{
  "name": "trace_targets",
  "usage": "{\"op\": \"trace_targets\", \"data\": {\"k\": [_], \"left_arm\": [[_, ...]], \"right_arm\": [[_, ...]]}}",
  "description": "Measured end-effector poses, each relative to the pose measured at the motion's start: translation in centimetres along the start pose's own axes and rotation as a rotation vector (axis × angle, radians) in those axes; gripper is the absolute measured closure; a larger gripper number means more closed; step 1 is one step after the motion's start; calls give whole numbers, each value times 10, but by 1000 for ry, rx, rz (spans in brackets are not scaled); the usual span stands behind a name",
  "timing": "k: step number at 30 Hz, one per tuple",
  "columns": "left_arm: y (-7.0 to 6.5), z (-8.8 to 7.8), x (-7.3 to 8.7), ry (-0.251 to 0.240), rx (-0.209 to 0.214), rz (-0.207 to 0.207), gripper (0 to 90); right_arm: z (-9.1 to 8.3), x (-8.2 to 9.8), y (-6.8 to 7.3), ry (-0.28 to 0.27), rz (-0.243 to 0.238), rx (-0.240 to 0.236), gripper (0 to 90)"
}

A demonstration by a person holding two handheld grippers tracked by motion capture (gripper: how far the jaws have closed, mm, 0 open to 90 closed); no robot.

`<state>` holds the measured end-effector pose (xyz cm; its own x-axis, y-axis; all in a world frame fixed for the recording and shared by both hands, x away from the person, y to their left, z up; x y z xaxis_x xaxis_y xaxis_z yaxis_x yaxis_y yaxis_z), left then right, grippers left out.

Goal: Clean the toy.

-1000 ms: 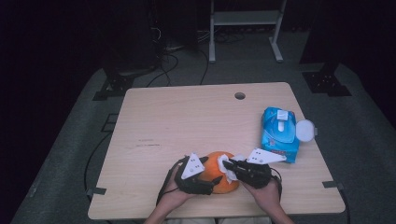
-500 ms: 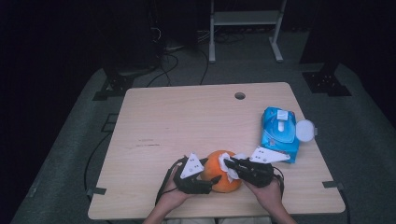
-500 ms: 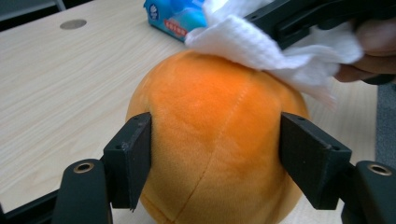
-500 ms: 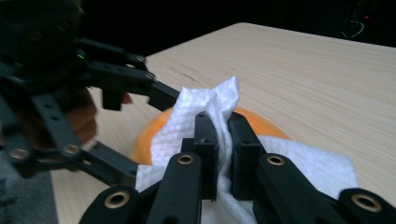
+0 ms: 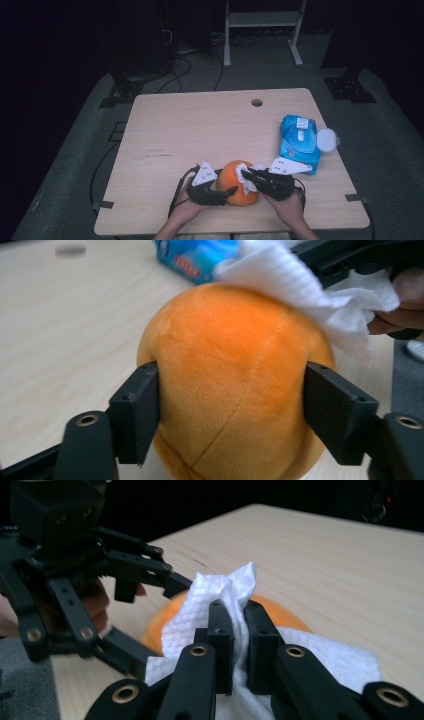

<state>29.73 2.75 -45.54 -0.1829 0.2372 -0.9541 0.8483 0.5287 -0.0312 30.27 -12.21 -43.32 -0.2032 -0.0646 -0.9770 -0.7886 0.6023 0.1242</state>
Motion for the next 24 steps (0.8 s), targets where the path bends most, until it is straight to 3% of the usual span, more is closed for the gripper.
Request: {"op": "trace_targets", "data": {"k": [2,4,7,9,10,12,13,14,16,18,22,24], "left_arm": [[-6,-2,-5,-13,9,11,292],[-6,-3,-5,-17,25,12,276],[-2,-2,-3,-27,34,-20,198],[6,0,1,-15,9,-71,126],[8,1,3,-9,11,-95,101],[13,5,9,0,32,-186,100],[13,6,11,3,41,-204,105],[12,6,11,1,62,-201,138],[7,5,7,-4,54,-132,240],[2,3,2,-11,40,-84,288],[-10,2,-5,-17,23,12,309],[-12,1,-7,-24,2,59,317]], "right_arm": [[-2,-3,0,10,-22,8,828],[-6,0,-6,22,-12,18,829],[-9,6,-14,46,-10,35,830],[-10,8,-18,50,4,38,830],[-9,8,-20,48,10,40,830],[-9,9,-21,51,11,41,829],[-9,9,-21,53,13,43,830],[-9,9,-21,51,12,42,830],[-10,5,-18,45,8,43,830],[-9,-2,-8,21,-16,23,831],[-6,-12,13,-14,-52,-55,829],[-6,-16,17,-4,-96,-54,829]]}}
Point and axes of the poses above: each handheld gripper's, and its own axes: z roughly forward along the jaws, x roughly out of its underside, y roughly to its left, the point moved 6 cm from there along z, roughly forward along the jaws, and after that the axes turned 10 degrees about -y, right-handed, at the moved point
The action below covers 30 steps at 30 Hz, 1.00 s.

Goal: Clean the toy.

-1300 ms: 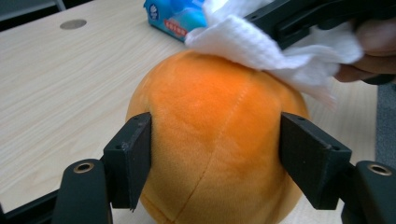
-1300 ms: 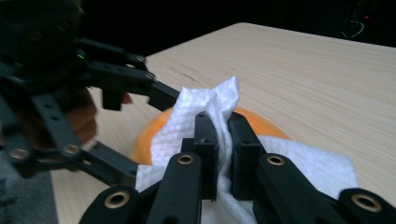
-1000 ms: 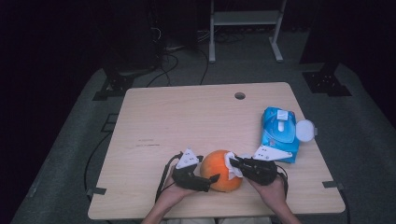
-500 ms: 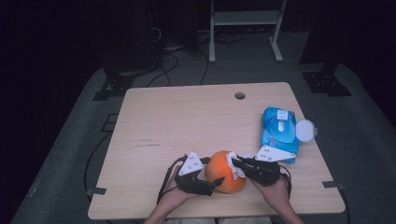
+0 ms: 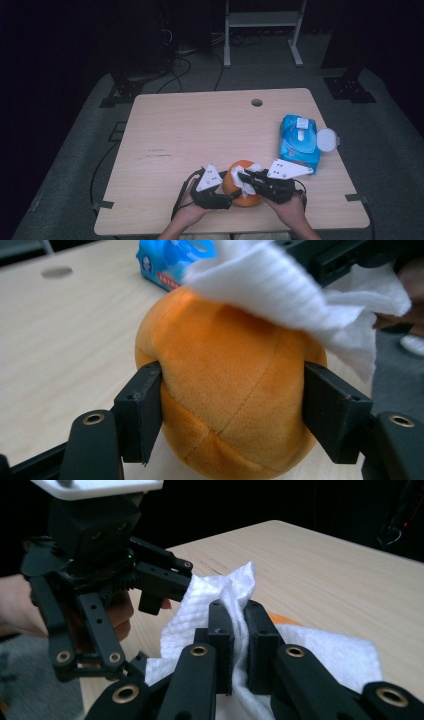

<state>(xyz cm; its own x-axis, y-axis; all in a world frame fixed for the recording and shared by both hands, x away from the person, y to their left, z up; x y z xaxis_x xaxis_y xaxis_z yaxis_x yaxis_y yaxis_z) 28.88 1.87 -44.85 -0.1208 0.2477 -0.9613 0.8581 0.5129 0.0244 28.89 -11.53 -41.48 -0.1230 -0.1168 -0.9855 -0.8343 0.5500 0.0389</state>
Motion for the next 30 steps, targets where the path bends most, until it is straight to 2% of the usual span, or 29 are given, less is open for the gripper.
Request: {"op": "trace_targets", "data": {"k": [3,4,6,9,13,14,16,19,21,22,24,27,30], "left_arm": [[0,-2,-3,-21,-31,35,329],[0,-1,-3,-24,-29,33,329],[-2,0,-3,-22,-24,47,327],[-5,1,-3,-19,-20,69,324],[-11,2,-3,-13,-18,122,321],[-11,2,-3,-10,-20,131,320],[-11,2,-2,-14,-12,123,316],[-9,1,0,-16,27,105,294],[-6,1,1,-31,66,29,258],[-5,1,0,-41,75,-8,245],[-3,2,0,-41,69,-40,246],[-4,2,2,-30,56,-9,271],[-1,0,5,-14,43,3,296]], "right_arm": [[-6,0,-12,4,9,43,829],[-8,1,-18,7,16,63,829],[-12,3,-20,10,37,65,829],[-9,3,-11,26,15,52,830],[-1,-1,5,30,-33,-7,829],[0,-1,7,35,-47,-8,829],[-2,-2,4,43,-59,4,827],[-10,-1,-13,38,-11,65,824],[-15,5,-22,40,24,82,825],[-15,7,-21,43,25,81,827],[-13,6,-14,39,26,57,826],[-4,4,3,32,-4,-11,825],[0,5,6,50,-27,-11,825]]}}
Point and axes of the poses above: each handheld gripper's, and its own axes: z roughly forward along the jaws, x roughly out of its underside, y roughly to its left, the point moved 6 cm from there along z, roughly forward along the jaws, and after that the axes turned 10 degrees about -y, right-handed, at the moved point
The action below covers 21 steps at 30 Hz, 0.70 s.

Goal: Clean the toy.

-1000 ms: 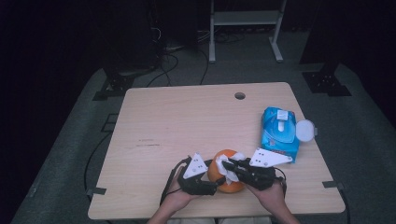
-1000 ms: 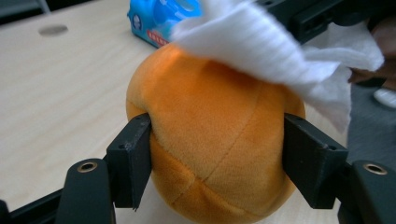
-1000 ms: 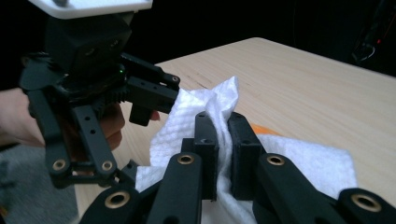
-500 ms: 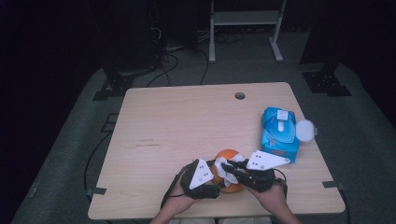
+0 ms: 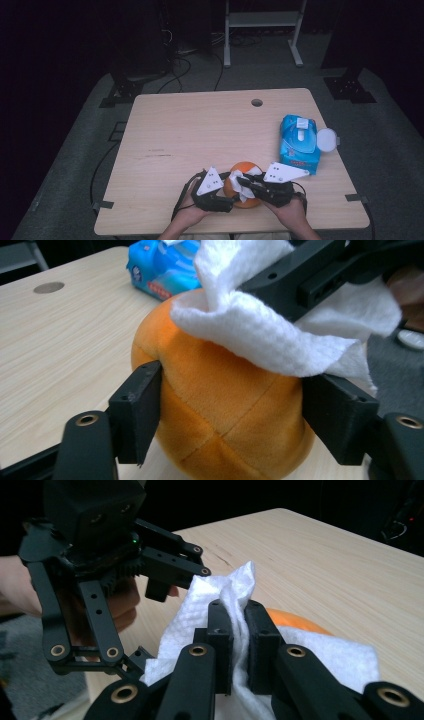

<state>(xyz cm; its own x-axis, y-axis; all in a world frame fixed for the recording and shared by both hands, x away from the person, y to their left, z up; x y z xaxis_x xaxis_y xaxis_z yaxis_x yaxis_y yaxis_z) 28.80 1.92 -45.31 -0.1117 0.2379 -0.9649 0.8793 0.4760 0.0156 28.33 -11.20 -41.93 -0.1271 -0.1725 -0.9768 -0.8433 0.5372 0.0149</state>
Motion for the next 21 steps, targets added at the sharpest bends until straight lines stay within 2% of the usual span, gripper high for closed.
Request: {"op": "trace_targets", "data": {"k": [3,5,7,9,10,11,12,13,15,17,19,21], "left_arm": [[4,-2,3,9,-3,-18,300],[7,-4,4,9,2,-39,285],[10,-5,0,-21,5,-72,223],[11,-5,-6,-64,4,-96,193],[11,-4,-6,-64,1,-92,192],[11,-3,-4,-41,-9,-70,192],[11,-3,0,-21,-11,-51,203],[12,-4,2,-12,-11,-49,234],[17,-7,6,13,-20,-59,257],[21,-12,9,30,-13,-75,261],[24,-15,8,-6,-5,-94,245],[22,-15,1,-57,3,-88,221]], "right_arm": [[-6,0,-16,-10,32,49,825],[-13,7,-31,-8,80,101,825],[-16,14,-39,-1,112,121,825],[-13,15,-37,-6,127,112,826],[-11,15,-34,-9,127,94,826],[-7,14,-28,-14,125,63,826],[-3,14,-23,-10,106,52,825],[-1,15,-21,1,89,51,825],[-1,17,-23,9,94,51,825],[-3,22,-31,26,103,87,825],[-6,29,-39,43,123,118,826],[-6,31,-41,29,165,118,826]]}}
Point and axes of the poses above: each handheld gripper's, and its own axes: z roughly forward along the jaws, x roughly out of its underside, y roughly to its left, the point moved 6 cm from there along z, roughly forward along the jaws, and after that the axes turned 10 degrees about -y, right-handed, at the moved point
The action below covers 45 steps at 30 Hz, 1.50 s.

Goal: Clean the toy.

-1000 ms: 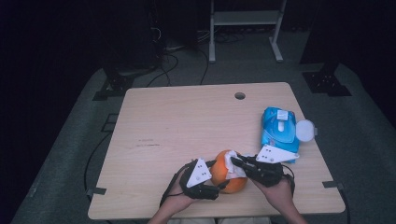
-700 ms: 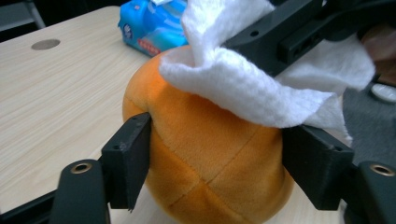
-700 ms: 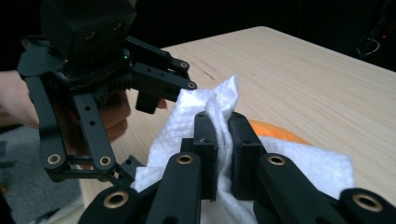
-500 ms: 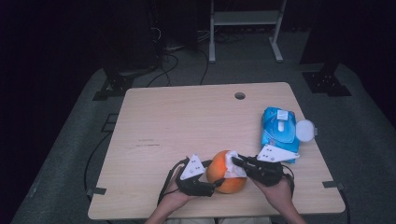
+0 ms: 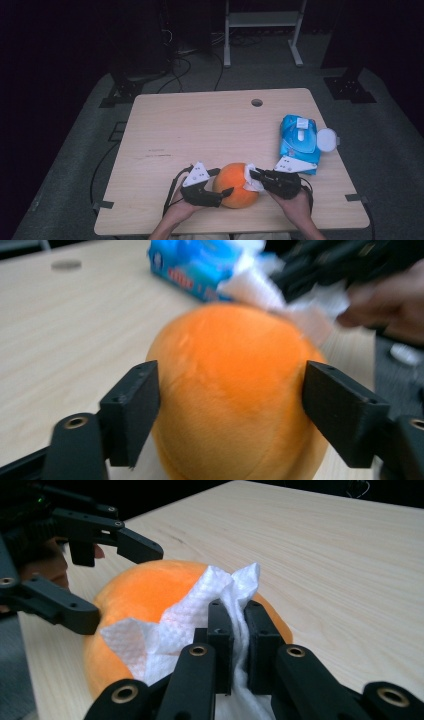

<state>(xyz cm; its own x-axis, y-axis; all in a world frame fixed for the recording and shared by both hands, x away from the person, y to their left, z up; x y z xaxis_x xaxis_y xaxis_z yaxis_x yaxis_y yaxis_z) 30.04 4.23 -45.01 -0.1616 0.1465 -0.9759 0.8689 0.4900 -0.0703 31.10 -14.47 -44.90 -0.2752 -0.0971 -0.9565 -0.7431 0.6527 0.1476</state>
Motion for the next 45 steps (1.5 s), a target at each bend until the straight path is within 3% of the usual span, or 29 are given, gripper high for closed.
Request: {"op": "trace_targets", "data": {"k": [2,4,6,8,12,14,16,19,21,24,26,27,29,33,35,37,39,41,42,44,45], "left_arm": [[-5,4,-3,-4,3,18,231],[-5,7,4,50,-15,67,256],[-1,4,7,56,-18,22,288],[2,0,8,70,-29,15,306],[5,-3,10,73,-26,-4,306],[5,-1,6,56,-30,-1,262],[5,3,5,50,-44,-8,193],[8,5,9,71,-54,-23,208],[11,3,11,84,-59,-29,236],[17,-2,15,93,-67,-51,250],[20,-6,16,88,-63,-77,252],[20,-6,15,88,-59,-79,251],[19,-5,14,88,-55,-73,242],[17,-3,14,93,-50,-72,246],[16,-4,13,87,-44,-70,244],[15,-2,10,73,-33,-65,211],[16,3,7,71,-42,-84,161],[19,7,9,83,-57,-103,104],[21,10,13,99,-58,-132,81],[23,12,18,111,-52,-177,75],[22,12,19,117,-48,-173,108]], "right_arm": [[4,-3,11,-19,-8,-50,823],[8,-2,23,-15,-29,-82,815],[12,1,24,3,-47,-74,818],[11,4,16,2,-6,-63,818],[6,11,-4,27,28,17,819],[6,12,-4,18,50,11,819],[8,7,5,-9,33,-24,819],[9,2,16,-26,5,-65,816],[10,4,14,-11,-7,-44,817],[9,13,-3,17,25,17,818],[8,24,-16,50,75,51,818],[9,28,-18,52,110,43,818],[10,25,-13,41,102,31,819],[9,7,2,-39,81,-19,817],[11,10,1,-22,61,-12,816],[13,17,-5,-3,101,-4,817],[13,18,-7,-9,124,-14,825],[13,15,-1,-23,100,-36,827],[13,12,3,-33,86,-55,826],[14,9,9,-40,64,-73,825],[14,8,11,-44,68,-82,824]]}}
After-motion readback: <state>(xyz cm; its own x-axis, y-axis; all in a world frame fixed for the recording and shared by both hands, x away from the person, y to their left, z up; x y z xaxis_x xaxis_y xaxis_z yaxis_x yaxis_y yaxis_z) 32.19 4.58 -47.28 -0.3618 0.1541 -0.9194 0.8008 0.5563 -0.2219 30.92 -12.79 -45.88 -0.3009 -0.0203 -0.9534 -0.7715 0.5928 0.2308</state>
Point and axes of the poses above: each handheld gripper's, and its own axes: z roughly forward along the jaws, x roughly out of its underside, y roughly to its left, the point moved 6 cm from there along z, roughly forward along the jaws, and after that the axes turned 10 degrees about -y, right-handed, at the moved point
